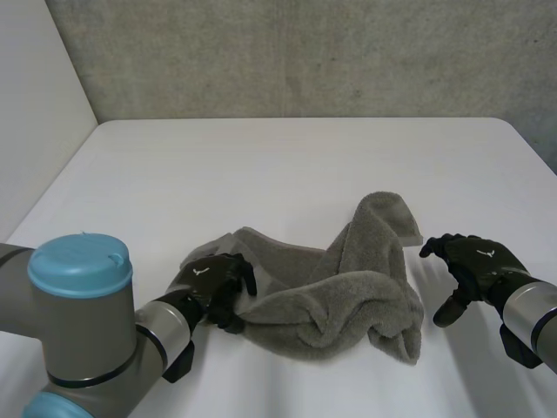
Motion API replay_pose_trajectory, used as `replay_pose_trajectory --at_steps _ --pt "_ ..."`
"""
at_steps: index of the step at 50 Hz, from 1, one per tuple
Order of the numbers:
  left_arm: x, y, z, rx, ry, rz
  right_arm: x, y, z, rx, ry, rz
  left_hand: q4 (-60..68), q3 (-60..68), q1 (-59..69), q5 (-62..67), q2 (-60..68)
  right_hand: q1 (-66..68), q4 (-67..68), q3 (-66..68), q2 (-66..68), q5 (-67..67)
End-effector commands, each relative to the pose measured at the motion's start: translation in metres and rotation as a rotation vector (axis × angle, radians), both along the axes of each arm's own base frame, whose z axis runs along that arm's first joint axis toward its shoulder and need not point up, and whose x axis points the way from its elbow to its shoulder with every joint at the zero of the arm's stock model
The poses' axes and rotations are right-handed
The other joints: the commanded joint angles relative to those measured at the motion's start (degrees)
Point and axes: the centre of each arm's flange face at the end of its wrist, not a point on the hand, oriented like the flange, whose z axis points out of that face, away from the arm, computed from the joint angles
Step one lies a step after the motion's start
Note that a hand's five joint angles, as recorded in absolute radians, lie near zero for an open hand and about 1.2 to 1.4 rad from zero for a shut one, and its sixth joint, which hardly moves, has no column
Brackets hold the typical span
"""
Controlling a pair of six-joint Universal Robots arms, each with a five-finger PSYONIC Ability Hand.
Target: Fold the towel.
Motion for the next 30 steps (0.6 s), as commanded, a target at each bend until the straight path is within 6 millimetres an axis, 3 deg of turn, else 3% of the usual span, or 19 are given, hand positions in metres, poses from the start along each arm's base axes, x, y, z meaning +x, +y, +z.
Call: replay_pose_trajectory --at_steps 1,2,3,6,8,9,11,14,20,27,30 --pt "-0.010 0.002 -0.014 0.016 0.009 -0.049 0.000 0.000 0.000 0.001 -0.023 -0.013 22.36 22.36 22.42 22.75 22.34 2.50 2.76 3.77 4.52 1.81" --pt "-0.010 0.002 -0.014 0.016 0.009 -0.049 0.000 0.000 0.000 0.001 -0.023 -0.013 22.44 22.45 22.50 22.83 22.43 2.51 2.77 3.77 4.52 1.81" --pt "-0.011 0.001 -0.014 0.014 0.012 -0.051 0.000 0.000 0.000 0.006 -0.038 -0.019 34.24 34.25 34.30 34.64 34.23 3.34 3.60 4.60 5.35 2.65" --pt "-0.010 -0.005 -0.007 -0.008 0.022 -0.035 0.000 0.000 0.000 0.019 -0.057 -0.027 34.36 34.37 34.42 34.76 34.35 6.20 6.46 7.46 8.21 5.50" --pt "-0.005 -0.020 0.013 -0.075 0.051 0.016 0.000 0.000 0.001 0.019 -0.059 -0.032 34.36 34.37 34.42 34.76 34.35 8.72 8.98 9.98 10.73 8.02" --pt "-0.005 -0.020 0.013 -0.076 0.051 0.016 0.000 0.000 0.001 0.019 -0.059 -0.032 34.36 34.37 34.42 34.76 34.35 8.73 8.99 9.99 10.74 8.04" --pt "0.012 -0.042 0.039 -0.172 0.083 0.127 0.001 0.002 0.004 0.011 -0.060 -0.031 34.36 34.37 34.42 34.76 34.35 10.57 10.83 11.83 12.59 9.88" --pt "0.027 -0.056 0.057 -0.240 0.103 0.202 0.003 0.008 0.007 0.032 -0.063 -0.013 34.36 34.37 34.42 34.76 34.35 10.92 11.18 12.18 12.93 10.22" --pt "0.032 -0.057 0.069 -0.271 0.121 0.215 0.015 0.025 0.007 0.121 -0.083 0.080 34.36 34.37 34.42 34.76 34.35 10.24 10.51 11.51 12.26 9.55" --pt "0.039 -0.048 0.071 -0.282 0.126 0.224 0.026 0.041 0.005 0.175 -0.122 0.170 34.36 34.37 34.42 34.76 34.35 -5.35 -5.09 -4.09 -3.34 -6.05" --pt "0.041 -0.045 0.070 -0.281 0.123 0.227 0.031 0.047 0.003 0.182 -0.125 0.198 34.36 34.37 34.42 34.76 34.35 -5.74 -5.48 -4.48 -3.72 -6.43"
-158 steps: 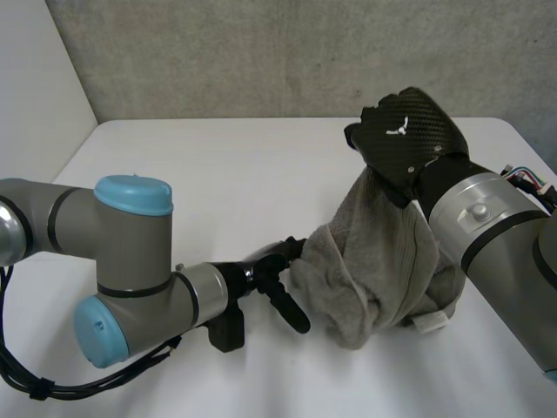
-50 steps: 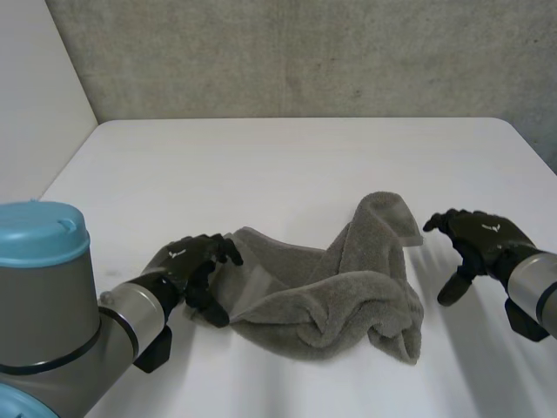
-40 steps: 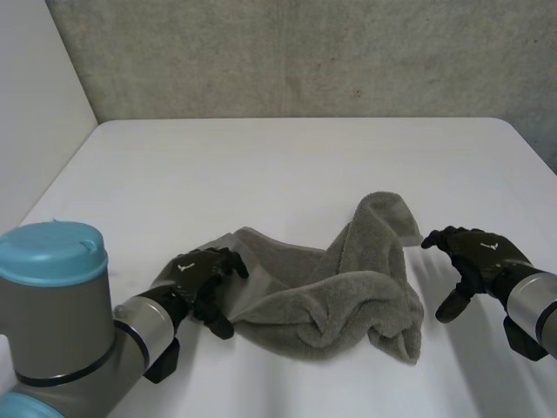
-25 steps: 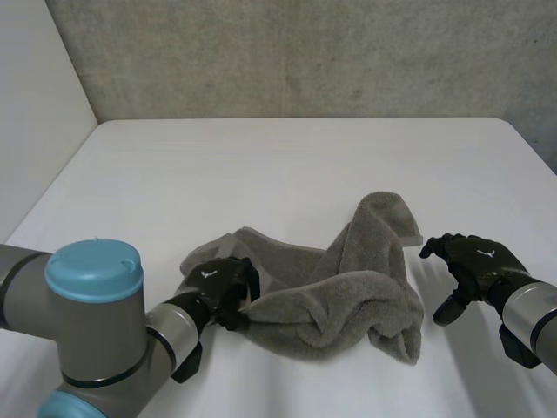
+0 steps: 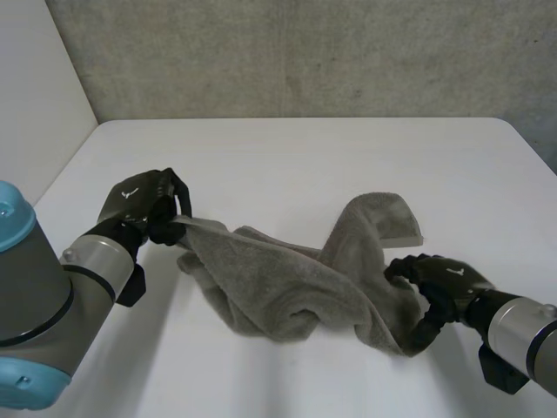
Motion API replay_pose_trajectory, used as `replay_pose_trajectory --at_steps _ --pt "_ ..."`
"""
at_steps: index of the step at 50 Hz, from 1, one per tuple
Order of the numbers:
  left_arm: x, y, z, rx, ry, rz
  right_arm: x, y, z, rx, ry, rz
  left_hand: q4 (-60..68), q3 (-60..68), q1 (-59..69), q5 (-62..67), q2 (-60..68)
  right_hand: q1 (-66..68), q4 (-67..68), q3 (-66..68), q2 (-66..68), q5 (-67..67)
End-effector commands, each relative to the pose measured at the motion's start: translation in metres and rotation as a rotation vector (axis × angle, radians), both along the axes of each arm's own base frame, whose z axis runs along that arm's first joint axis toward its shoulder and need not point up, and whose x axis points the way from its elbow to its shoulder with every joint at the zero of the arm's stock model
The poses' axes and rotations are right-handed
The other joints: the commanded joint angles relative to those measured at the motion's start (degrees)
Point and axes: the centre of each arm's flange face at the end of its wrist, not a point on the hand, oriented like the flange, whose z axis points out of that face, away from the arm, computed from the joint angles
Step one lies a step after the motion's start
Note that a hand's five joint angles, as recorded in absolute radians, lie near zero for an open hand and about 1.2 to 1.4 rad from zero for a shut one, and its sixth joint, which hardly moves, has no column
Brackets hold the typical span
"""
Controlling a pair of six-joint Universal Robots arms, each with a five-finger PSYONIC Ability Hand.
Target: Fold the towel.
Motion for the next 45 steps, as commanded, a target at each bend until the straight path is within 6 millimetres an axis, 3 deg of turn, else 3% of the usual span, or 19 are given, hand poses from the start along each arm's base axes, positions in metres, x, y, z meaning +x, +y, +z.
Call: replay_pose_trajectory --at_steps 1,24,36,41,43,44,45 --pt "0.005 0.006 0.001 -0.004 0.003 0.006 0.011 0.014 -0.004 0.023 -0.016 0.068 10.30 10.34 11.41 10.81 10.29 -4.72 -4.59 -4.83 -5.16 -2.99" --pt "0.019 0.004 0.011 -0.035 0.017 0.049 0.018 0.000 -0.027 -0.075 0.019 0.020 10.30 10.34 11.41 10.81 10.29 3.52 3.65 3.41 3.08 5.25" --pt "0.020 0.004 0.011 -0.034 0.016 0.052 0.027 0.002 -0.036 -0.085 0.029 0.048 10.30 10.34 11.41 10.81 10.29 6.22 6.34 6.11 5.78 7.94" --pt "0.023 0.001 0.011 -0.032 0.017 0.066 0.029 0.002 -0.039 -0.105 0.053 0.074 10.30 10.34 11.41 10.81 10.29 18.50 18.62 18.39 18.06 20.22" --pt "0.023 0.001 0.011 -0.032 0.017 0.068 0.029 -0.001 -0.039 -0.144 0.070 0.074 10.30 10.34 11.41 10.81 10.29 44.91 45.04 44.80 44.47 46.64" --pt "0.023 0.001 0.011 -0.032 0.017 0.068 0.029 -0.001 -0.039 -0.144 0.070 0.074 10.30 10.34 11.41 10.81 10.29 45.07 45.20 44.96 44.63 46.80" --pt "0.023 0.000 0.011 -0.033 0.017 0.068 0.028 -0.005 -0.036 -0.176 0.080 0.062 10.30 10.34 11.41 10.81 10.29 59.67 59.80 59.56 59.23 61.40"
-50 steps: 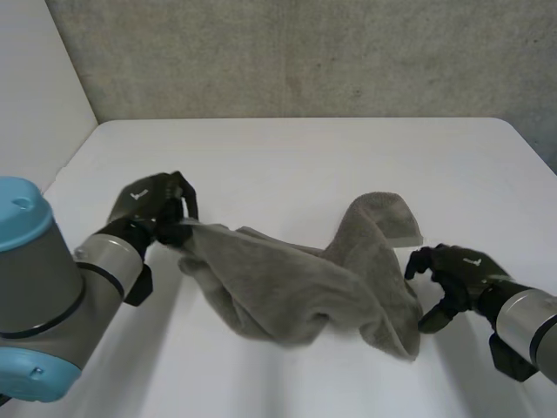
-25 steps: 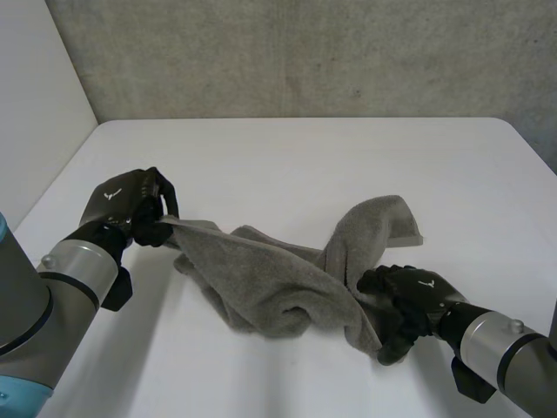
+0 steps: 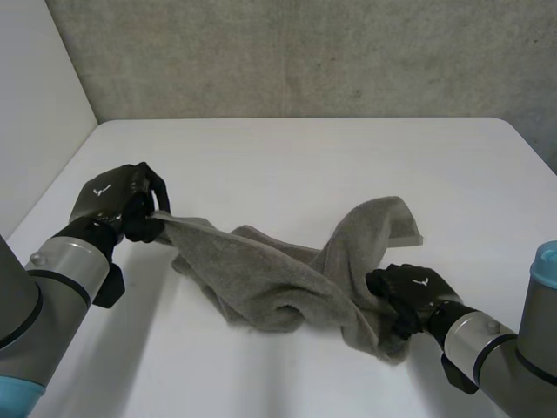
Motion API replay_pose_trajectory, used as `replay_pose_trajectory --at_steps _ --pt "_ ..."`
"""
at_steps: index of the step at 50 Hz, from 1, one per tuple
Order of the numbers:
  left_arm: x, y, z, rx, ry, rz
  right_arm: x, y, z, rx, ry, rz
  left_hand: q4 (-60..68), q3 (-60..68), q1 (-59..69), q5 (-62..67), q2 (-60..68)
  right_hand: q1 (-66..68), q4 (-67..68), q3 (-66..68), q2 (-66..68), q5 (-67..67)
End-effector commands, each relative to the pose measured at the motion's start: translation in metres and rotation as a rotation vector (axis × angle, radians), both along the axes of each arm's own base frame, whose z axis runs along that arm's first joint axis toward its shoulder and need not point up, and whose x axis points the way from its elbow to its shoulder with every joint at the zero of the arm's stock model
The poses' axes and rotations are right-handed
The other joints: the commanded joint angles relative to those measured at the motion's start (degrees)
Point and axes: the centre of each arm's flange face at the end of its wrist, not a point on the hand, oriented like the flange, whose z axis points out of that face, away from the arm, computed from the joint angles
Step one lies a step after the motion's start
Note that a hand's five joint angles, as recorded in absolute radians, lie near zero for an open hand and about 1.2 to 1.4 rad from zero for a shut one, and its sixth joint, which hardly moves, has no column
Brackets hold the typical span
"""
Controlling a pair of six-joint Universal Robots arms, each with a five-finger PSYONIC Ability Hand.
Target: Fold the towel.
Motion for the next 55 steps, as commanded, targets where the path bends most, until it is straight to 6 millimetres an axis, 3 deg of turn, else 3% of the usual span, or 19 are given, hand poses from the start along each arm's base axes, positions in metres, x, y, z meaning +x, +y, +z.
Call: replay_pose_trajectory --at_steps 1,5,7,9,10,12,15,20,23,25,28,35,42,45,47,50,51,54,55 --pt "0.003 -0.003 0.000 -0.001 0.000 0.010 -0.002 -0.012 0.006 -0.116 0.040 -0.024 10.16 10.31 11.26 10.80 10.25 36.07 36.12 36.03 35.64 36.70" --pt "0.003 -0.002 0.002 -0.005 -0.003 0.009 -0.004 -0.020 0.020 -0.184 0.050 -0.064 10.16 10.31 11.26 10.80 10.25 36.08 36.12 36.04 35.65 36.71" --pt "0.003 -0.001 0.006 -0.017 0.000 0.010 -0.005 -0.025 0.035 -0.238 0.043 -0.080 10.16 10.31 11.26 10.80 10.25 36.08 36.12 36.04 35.65 36.71" --pt "0.004 0.003 0.024 -0.073 0.016 0.009 -0.006 -0.027 0.069 -0.341 0.009 -0.093 10.16 10.31 11.26 10.80 10.25 36.08 36.12 36.04 35.65 36.71" --pt "0.004 0.003 0.025 -0.073 0.016 0.009 -0.006 -0.027 0.069 -0.341 0.009 -0.093 10.16 10.31 11.26 10.80 10.25 36.08 36.12 36.04 35.65 36.71" --pt "0.007 0.009 0.050 -0.154 0.043 0.010 -0.007 -0.025 0.103 -0.429 -0.017 -0.098 10.16 10.31 11.26 10.80 10.25 36.08 36.12 36.04 35.65 36.71" --pt "0.009 0.014 0.067 -0.210 0.062 0.011 -0.008 -0.022 0.123 -0.462 -0.028 -0.098 10.16 10.31 11.26 10.80 10.25 36.08 36.12 36.04 35.65 36.71" --pt "0.024 0.033 0.131 -0.372 0.103 0.021 -0.013 -0.015 0.192 -0.529 -0.039 -0.095 10.16 10.31 11.26 10.80 10.25 36.08 36.12 36.04 35.65 36.71" --pt "0.028 0.037 0.143 -0.390 0.103 0.020 -0.015 -0.014 0.207 -0.544 -0.033 -0.101 10.16 10.31 11.26 10.80 10.25 36.08 36.12 36.04 35.65 36.71" --pt "0.033 0.043 0.161 -0.405 0.097 0.012 -0.020 -0.013 0.236 -0.586 -0.003 -0.109 10.16 10.31 11.26 10.80 10.25 36.08 36.12 36.04 35.65 36.71" --pt "0.034 0.045 0.169 -0.390 0.088 -0.002 -0.024 -0.012 0.256 -0.624 0.046 -0.108 10.16 10.31 11.26 10.80 10.25 36.08 36.12 36.04 35.65 36.71" --pt "0.033 0.039 0.159 -0.325 0.069 -0.019 -0.032 -0.013 0.264 -0.614 0.176 -0.091 10.16 10.31 11.26 10.80 10.25 36.08 36.12 36.04 35.65 36.71" --pt "0.027 0.007 0.112 -0.166 0.010 -0.021 -0.022 -0.051 0.214 -0.439 0.237 -0.051 10.16 10.31 11.26 10.80 10.25 36.08 36.12 36.04 35.65 36.71" --pt "0.020 -0.018 0.087 -0.111 -0.039 -0.032 -0.016 -0.070 0.192 -0.383 0.242 -0.044 10.16 10.31 11.26 10.80 10.25 36.08 36.12 36.04 35.65 36.71" --pt "0.011 -0.052 0.072 -0.122 -0.071 -0.036 -0.007 -0.105 0.176 -0.414 0.226 -0.059 10.16 10.31 11.26 10.80 10.25 36.08 36.12 36.04 35.65 36.71" --pt "0.000 -0.083 0.070 -0.158 -0.062 -0.039 0.005 -0.140 0.168 -0.482 0.178 -0.098 10.16 10.31 11.26 10.80 10.25 36.08 36.12 36.04 35.65 36.71" --pt "0.000 -0.083 0.070 -0.158 -0.062 -0.039 0.005 -0.140 0.168 -0.483 0.178 -0.098 10.16 10.31 11.26 10.80 10.25 36.08 36.12 36.04 35.65 36.71" --pt "-0.015 -0.100 0.088 -0.238 -0.041 -0.059 0.012 -0.166 0.179 -0.578 0.115 -0.166 10.16 10.31 11.26 10.80 10.25 36.08 36.12 36.04 35.65 36.71" --pt "-0.017 -0.107 0.105 -0.300 -0.025 -0.047 0.012 -0.175 0.189 -0.630 0.080 -0.207 10.16 10.31 11.26 10.80 10.25 36.08 36.12 36.04 35.65 36.71"
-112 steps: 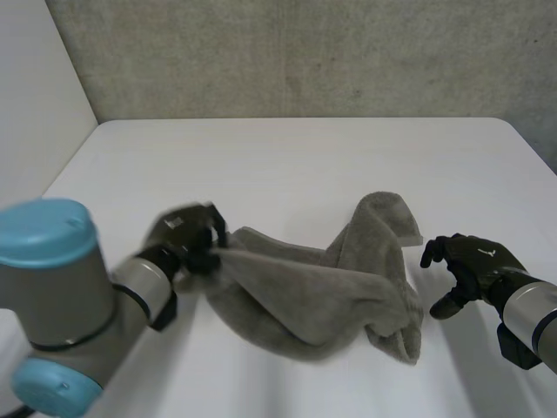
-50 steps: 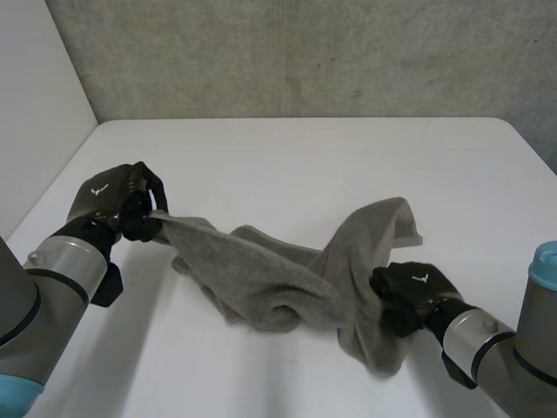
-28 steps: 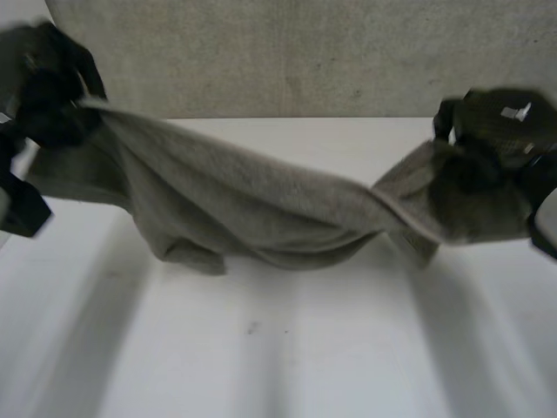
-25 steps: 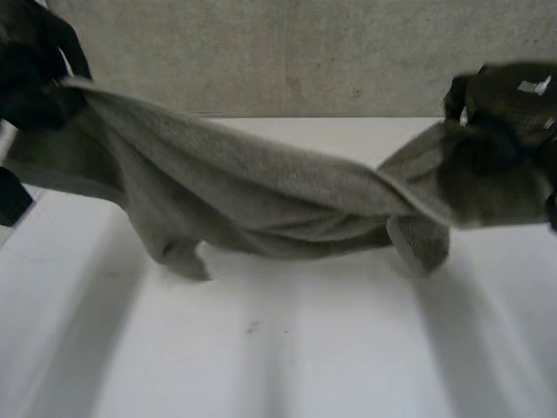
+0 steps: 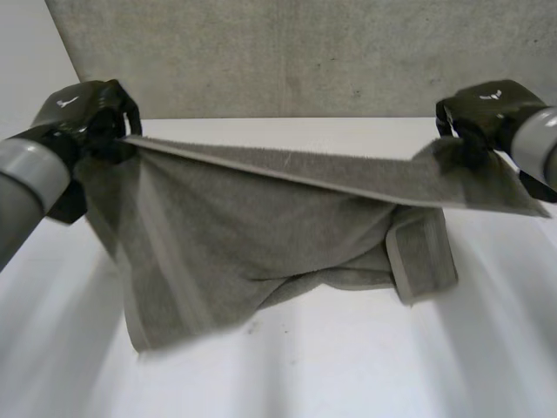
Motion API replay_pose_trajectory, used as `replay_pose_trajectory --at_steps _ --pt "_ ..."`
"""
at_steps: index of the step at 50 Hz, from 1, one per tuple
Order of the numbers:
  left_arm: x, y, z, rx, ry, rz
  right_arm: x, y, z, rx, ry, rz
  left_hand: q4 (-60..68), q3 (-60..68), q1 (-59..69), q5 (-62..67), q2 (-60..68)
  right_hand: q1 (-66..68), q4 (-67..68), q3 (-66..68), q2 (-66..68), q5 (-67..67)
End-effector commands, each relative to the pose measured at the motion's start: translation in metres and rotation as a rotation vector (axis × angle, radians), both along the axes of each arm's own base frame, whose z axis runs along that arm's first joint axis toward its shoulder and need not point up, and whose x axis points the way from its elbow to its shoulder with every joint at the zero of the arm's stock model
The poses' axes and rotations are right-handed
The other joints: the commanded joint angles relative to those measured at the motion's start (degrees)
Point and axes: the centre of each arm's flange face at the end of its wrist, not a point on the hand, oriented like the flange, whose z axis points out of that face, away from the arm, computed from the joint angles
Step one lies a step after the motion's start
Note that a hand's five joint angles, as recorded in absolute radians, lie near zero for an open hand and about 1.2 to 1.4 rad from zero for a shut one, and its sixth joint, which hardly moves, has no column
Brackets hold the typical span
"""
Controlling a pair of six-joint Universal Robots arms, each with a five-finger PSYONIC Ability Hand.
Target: Fold the towel.
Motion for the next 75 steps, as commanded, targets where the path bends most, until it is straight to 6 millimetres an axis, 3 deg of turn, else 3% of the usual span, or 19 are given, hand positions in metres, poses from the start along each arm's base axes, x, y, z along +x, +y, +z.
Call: replay_pose_trajectory --at_steps 1,3,6,12,18,20,22,23,25,29,31,32,33,34,36,45,54,63,75 --pt "-0.023 -0.042 0.032 -0.163 0.040 -0.016 0.014 -0.055 0.015 -0.204 -0.138 -0.078 10.14 10.26 11.23 10.78 10.22 3.24 3.27 3.98 3.98 3.30" --pt "-0.021 -0.049 0.066 -0.288 0.089 0.030 0.013 -0.064 0.044 -0.340 -0.225 -0.108 10.14 10.26 11.23 10.78 10.22 3.24 3.27 3.98 3.98 3.30" --pt "-0.016 -0.047 0.088 -0.364 0.133 0.072 0.009 -0.064 0.067 -0.427 -0.289 -0.114 10.14 10.26 11.23 10.78 10.22 3.24 3.27 3.98 3.98 3.30" --pt "-0.013 -0.035 0.090 -0.360 0.147 0.084 0.007 -0.056 0.061 -0.355 -0.274 -0.115 10.14 10.26 11.23 10.78 10.22 3.24 3.27 3.98 3.98 3.30" --pt "-0.013 -0.019 0.014 -0.144 0.062 0.068 0.010 -0.042 -0.005 -0.033 -0.170 -0.096 10.14 10.26 11.23 10.78 10.22 3.24 3.27 3.98 3.98 3.30" --pt "-0.014 -0.004 -0.028 -0.032 0.025 0.056 0.011 -0.040 -0.025 0.043 -0.140 -0.093 10.14 10.26 11.23 10.78 10.22 3.24 3.27 3.98 3.98 3.30" --pt "-0.015 0.003 -0.046 0.009 0.009 0.047 0.010 -0.035 -0.062 0.159 -0.075 -0.091 10.14 10.26 11.23 10.78 10.22 3.24 3.27 3.98 3.98 3.30" --pt "-0.015 0.003 -0.046 0.010 0.009 0.047 0.010 -0.035 -0.062 0.159 -0.074 -0.091 10.14 10.26 11.23 10.78 10.22 3.24 3.27 3.98 3.98 3.30" --pt "-0.018 0.013 -0.082 0.075 -0.022 0.033 0.008 -0.033 -0.101 0.256 0.003 -0.085 10.14 10.26 11.23 10.78 10.22 3.24 3.27 3.98 3.98 3.30" --pt "-0.017 0.020 -0.108 0.124 -0.062 0.027 0.005 -0.032 -0.132 0.324 0.077 -0.084 10.14 10.26 11.23 10.78 10.22 3.24 3.27 3.98 3.98 3.30" --pt "-0.016 0.025 -0.118 0.140 -0.088 0.023 0.003 -0.031 -0.147 0.361 0.106 -0.083 10.14 10.26 11.23 10.78 10.22 -20.08 -20.06 -19.34 -19.35 -20.02" --pt "-0.016 0.025 -0.118 0.140 -0.088 0.023 0.003 -0.031 -0.148 0.362 0.106 -0.083 10.14 10.26 11.23 10.78 10.22 -20.24 -20.22 -19.51 -19.51 -20.19" --pt "-0.015 0.027 -0.118 0.140 -0.093 0.023 0.001 -0.032 -0.149 0.367 0.101 -0.086 10.14 10.26 11.23 10.78 10.22 -41.89 -41.87 -41.16 -41.16 -41.84" --pt "-0.015 0.027 -0.118 0.140 -0.093 0.023 0.001 -0.032 -0.149 0.367 0.101 -0.086 10.14 10.26 11.23 10.78 10.22 -42.11 -42.09 -41.37 -41.38 -42.05" --pt "-0.016 0.028 -0.112 0.127 -0.089 0.020 -0.004 -0.034 -0.146 0.362 0.090 -0.104 10.14 10.26 11.23 10.78 10.22 -66.76 -66.73 -66.02 -66.02 -66.70" --pt "-0.021 0.041 -0.059 -0.026 -0.035 -0.004 -0.007 -0.020 -0.103 0.275 -0.019 -0.126 10.14 10.26 11.23 10.78 10.22 -66.76 -66.73 -66.02 -66.02 -66.70" --pt "-0.033 0.059 -0.014 -0.138 0.014 -0.055 0.014 0.038 -0.074 0.156 -0.057 -0.024 10.14 10.26 11.23 10.78 10.22 -66.76 -66.73 -66.02 -66.02 -66.70" --pt "-0.036 0.062 -0.008 -0.122 0.012 -0.065 0.065 0.098 -0.093 0.278 -0.151 0.144 10.14 10.26 11.23 10.78 10.22 -66.76 -66.73 -66.02 -66.02 -66.70" --pt "-0.035 0.061 -0.010 -0.115 0.013 -0.058 0.087 0.104 -0.140 0.496 -0.345 0.148 10.14 10.26 11.23 10.78 10.22 -66.76 -66.73 -66.02 -66.02 -66.70"
